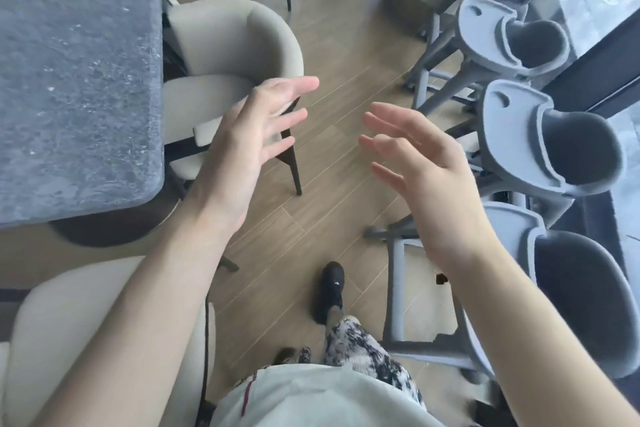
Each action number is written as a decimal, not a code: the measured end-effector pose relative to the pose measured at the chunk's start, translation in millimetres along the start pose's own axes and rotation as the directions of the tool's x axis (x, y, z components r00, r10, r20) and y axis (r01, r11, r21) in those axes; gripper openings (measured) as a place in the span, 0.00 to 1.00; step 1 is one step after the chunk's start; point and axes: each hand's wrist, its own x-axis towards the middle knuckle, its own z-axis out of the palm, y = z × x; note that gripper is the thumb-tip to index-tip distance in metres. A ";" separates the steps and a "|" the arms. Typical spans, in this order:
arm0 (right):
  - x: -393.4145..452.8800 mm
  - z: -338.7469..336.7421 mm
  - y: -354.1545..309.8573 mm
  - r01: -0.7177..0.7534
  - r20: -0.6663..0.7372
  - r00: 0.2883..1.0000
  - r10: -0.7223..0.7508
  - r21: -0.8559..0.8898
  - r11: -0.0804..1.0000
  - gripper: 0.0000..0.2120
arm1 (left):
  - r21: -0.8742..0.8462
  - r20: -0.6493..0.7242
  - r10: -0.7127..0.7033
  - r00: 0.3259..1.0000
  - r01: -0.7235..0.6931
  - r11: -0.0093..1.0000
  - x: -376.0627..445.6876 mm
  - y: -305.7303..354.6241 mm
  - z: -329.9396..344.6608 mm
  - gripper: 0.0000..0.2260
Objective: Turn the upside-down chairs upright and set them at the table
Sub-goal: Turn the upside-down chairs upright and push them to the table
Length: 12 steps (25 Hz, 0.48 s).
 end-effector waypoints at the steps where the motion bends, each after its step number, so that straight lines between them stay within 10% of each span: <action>1: 20.6 -3.0 2.3 0.001 0.017 1.000 -0.001 0.000 1.000 0.15 | 0.002 -0.018 0.000 1.000 0.000 1.000 18.0 -0.9 2.2 0.21; 12: 284.7 -61.4 -9.3 0.026 0.109 0.994 -0.030 0.046 0.999 0.15 | 0.041 -0.200 0.061 0.978 -0.054 0.998 259.1 14.5 36.1 0.23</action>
